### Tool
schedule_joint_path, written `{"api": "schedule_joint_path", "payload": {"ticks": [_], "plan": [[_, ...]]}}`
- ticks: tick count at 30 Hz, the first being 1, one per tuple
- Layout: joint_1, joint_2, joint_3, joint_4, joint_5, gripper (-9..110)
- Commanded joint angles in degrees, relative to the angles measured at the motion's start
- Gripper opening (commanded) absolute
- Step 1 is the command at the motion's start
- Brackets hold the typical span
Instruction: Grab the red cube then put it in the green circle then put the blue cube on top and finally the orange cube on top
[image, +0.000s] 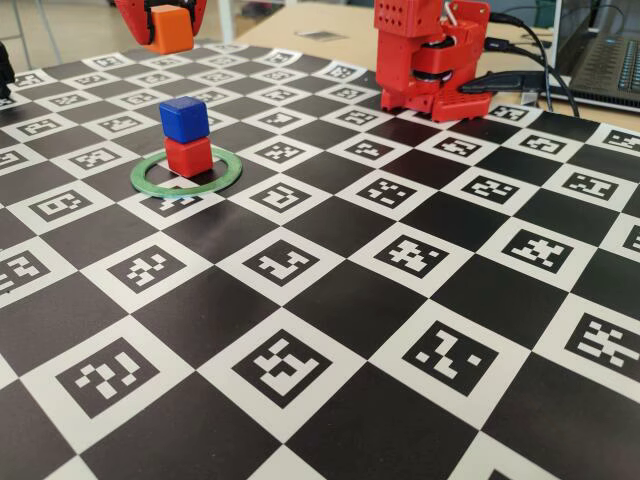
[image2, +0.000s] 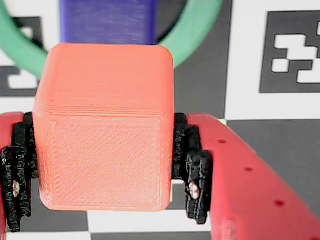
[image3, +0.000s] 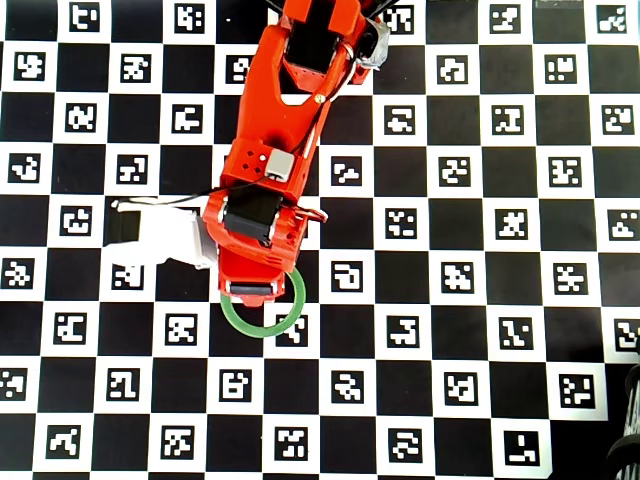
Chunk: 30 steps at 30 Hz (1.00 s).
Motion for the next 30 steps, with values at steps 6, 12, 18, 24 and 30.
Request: {"api": "schedule_joint_path", "payload": {"ticks": [6, 12, 18, 24, 30], "plan": [[-0.9, 7.4, 4.3, -5.2, 2.0, 9], [-1.6, 7.4, 8.3, -9.5, 2.5, 9], [-2.2, 7.4, 10.6, -11.8, 3.0, 9], [-2.0, 7.4, 12.1, -13.5, 2.6, 9], [-1.5, 7.2, 12.7, -14.3, 1.9, 9]]}}
